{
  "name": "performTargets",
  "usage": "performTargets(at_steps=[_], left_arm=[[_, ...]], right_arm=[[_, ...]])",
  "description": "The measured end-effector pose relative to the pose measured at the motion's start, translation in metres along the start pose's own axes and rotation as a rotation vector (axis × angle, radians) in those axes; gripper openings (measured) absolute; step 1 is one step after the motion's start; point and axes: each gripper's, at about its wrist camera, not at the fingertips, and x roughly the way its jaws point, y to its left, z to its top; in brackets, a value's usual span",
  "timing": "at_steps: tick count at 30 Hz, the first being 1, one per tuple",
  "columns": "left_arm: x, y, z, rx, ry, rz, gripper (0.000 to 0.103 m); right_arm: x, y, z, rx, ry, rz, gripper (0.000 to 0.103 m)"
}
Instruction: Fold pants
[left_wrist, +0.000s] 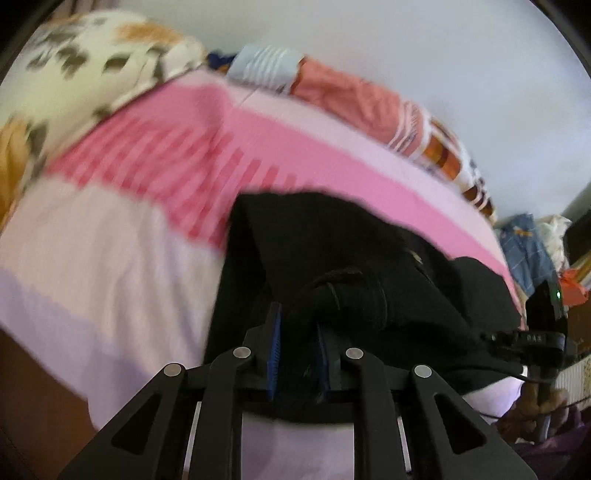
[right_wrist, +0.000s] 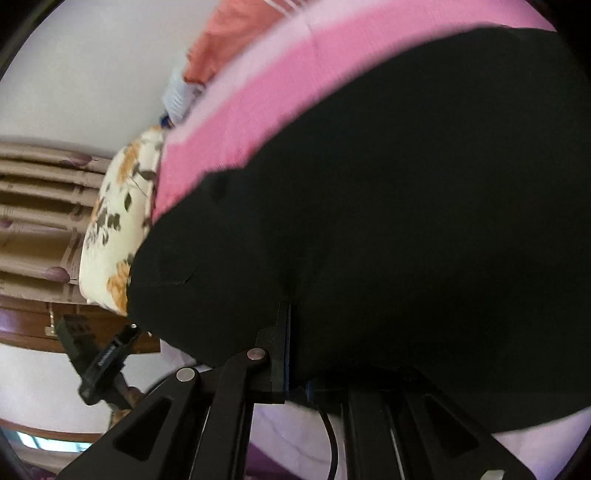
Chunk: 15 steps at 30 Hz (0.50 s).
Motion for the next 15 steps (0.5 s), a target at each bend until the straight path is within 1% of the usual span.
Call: performTargets(at_steps=[2, 3, 4, 5, 6, 7, 8, 9, 10, 11, 12, 13, 15], left_arm=[[0.002, 0.005, -0.016, -0.021, 0.026, 0.033, 0.020], [0.005, 0.008, -0.024, -0.021, 0.049, 0.084, 0.021], [0.007, 0.010, -0.029, -0.022, 0.066, 0.116, 0.021], [0.006, 0.013, -0.034, -0.033, 0.075, 0.128, 0.021], [0.002, 0.014, -0.036, -0.046, 0.071, 0.141, 0.023], [-0.006, 0.013, -0.038, -0.053, 0.059, 0.182, 0.024], [-0.012, 0.011, -0.038, -0.049, 0.048, 0.220, 0.028], [-0.019, 0.009, -0.037, -0.044, 0.031, 0.257, 0.034], [-0.029, 0.005, -0.037, -0.043, -0.001, 0.305, 0.040], [-0.034, 0.003, -0.035, -0.046, -0.017, 0.332, 0.054], [-0.043, 0.001, -0.033, -0.049, -0.043, 0.366, 0.058], [-0.051, -0.003, -0.032, -0.046, -0.074, 0.381, 0.058], [-0.066, -0.018, -0.027, -0.034, -0.127, 0.369, 0.060]], right_arm=[[0.008, -0.012, -0.009, 0.033, 0.045, 0.032, 0.008], [0.010, -0.017, -0.012, 0.052, 0.053, 0.044, 0.009], [0.010, -0.021, -0.013, 0.074, 0.054, 0.074, 0.011], [0.010, -0.025, -0.015, 0.099, 0.055, 0.113, 0.013], [0.009, -0.027, -0.015, 0.117, 0.052, 0.134, 0.017], [0.006, -0.032, -0.016, 0.134, 0.049, 0.155, 0.030], [0.001, -0.037, -0.017, 0.155, 0.032, 0.185, 0.047], [-0.005, -0.041, -0.018, 0.172, 0.007, 0.199, 0.054], [-0.014, -0.047, -0.018, 0.190, -0.029, 0.206, 0.058], [-0.026, -0.057, -0.018, 0.216, -0.074, 0.211, 0.058], [-0.036, -0.067, -0.018, 0.241, -0.109, 0.216, 0.058], [-0.047, -0.080, -0.018, 0.274, -0.147, 0.224, 0.059], [-0.072, -0.114, -0.020, 0.366, -0.243, 0.243, 0.059]])
